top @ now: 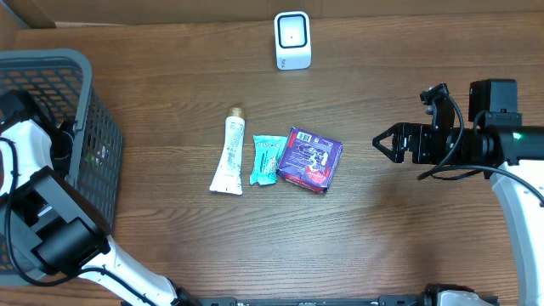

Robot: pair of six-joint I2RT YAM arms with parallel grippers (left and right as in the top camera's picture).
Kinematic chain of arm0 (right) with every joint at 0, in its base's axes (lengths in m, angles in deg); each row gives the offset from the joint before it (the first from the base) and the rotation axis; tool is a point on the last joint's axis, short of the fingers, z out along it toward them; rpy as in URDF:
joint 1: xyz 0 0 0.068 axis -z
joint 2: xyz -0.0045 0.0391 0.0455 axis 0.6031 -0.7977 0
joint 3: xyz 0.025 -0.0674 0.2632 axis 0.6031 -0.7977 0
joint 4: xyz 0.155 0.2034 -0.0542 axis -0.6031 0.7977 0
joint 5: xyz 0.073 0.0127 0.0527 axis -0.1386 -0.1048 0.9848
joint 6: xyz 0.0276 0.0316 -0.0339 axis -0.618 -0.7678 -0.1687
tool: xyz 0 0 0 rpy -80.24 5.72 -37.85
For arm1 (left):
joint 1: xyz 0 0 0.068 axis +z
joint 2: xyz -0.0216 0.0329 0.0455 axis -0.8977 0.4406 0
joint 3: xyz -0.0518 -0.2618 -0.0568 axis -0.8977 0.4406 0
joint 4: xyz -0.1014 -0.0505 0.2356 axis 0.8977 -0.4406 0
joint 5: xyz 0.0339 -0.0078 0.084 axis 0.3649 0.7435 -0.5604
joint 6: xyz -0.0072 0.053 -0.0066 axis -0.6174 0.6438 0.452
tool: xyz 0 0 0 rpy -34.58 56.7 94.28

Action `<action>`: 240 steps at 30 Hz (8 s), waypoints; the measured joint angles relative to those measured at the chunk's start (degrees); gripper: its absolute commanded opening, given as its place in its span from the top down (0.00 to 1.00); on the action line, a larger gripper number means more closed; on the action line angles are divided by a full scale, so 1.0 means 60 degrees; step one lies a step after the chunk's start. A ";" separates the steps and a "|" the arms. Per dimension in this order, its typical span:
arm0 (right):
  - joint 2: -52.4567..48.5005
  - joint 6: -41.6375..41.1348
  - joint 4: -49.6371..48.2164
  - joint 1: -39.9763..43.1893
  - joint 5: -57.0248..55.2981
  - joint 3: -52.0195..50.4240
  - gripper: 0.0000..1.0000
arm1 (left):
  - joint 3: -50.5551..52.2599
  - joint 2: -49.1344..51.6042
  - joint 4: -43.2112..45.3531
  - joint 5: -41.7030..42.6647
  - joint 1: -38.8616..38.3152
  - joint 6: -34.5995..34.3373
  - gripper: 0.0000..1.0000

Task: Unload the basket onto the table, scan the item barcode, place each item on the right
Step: 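Grasp the Pokka Green Tea pack with left gripper and lift it, then set the green tea pack on the table between tube and wipes, then raise left arm away and move right gripper to the purple pack, then grasp the purple snack pack with the right gripper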

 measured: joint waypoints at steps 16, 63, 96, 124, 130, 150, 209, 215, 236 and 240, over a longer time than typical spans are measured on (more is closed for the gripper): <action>-0.0364 -0.0004 -0.0047 0.0000 0.0000 0.0000 0.00 | 0.0211 0.0444 0.0936 -0.0193 -0.0404 0.0565 0.69; -0.0674 -0.0004 -0.0335 0.0000 0.0029 0.0000 0.00 | -0.9788 -0.1508 -0.8204 -0.0831 -0.6277 0.2178 0.96; -0.0674 0.0000 -0.0572 0.0000 0.0029 0.0000 0.00 | -0.3756 0.2543 -0.7814 -0.5807 -1.1045 -0.1042 0.49; -0.1592 -0.2943 -0.1501 -0.1275 -0.0634 -0.0404 0.04 | -1.0054 -0.2568 -0.8134 -0.1668 -0.9038 0.0590 0.00; -0.2164 -0.4506 -0.2368 -0.2302 -0.0860 -0.1300 0.04 | -1.0051 -0.2747 -0.8142 -0.1534 -0.9038 0.0758 0.00; -0.2222 -0.9497 -0.7238 -0.5009 -0.3632 -0.3770 0.09 | -1.0047 -0.2674 -0.8094 -0.2554 -0.6255 0.0466 0.00; -0.3151 -0.4885 -0.1330 -0.4907 -0.0900 -0.1406 0.05 | -0.9992 -0.1366 -0.8142 -0.1963 -0.4896 0.0430 0.01; -0.3315 -0.5286 -0.1541 -0.5512 -0.3024 -0.1439 0.04 | -0.9992 -0.1366 -0.8142 -0.1963 -0.4896 0.0430 0.00; -0.4036 -0.3632 -0.2477 -0.2750 -0.4838 -0.1206 0.01 | -0.9992 -0.1366 -0.8142 -0.1963 -0.4896 0.0430 0.00; -0.4040 -0.3144 -0.2794 -0.1832 -0.3042 -0.1024 0.00 | -0.9992 -0.1366 -0.8142 -0.1963 -0.4896 0.0430 0.01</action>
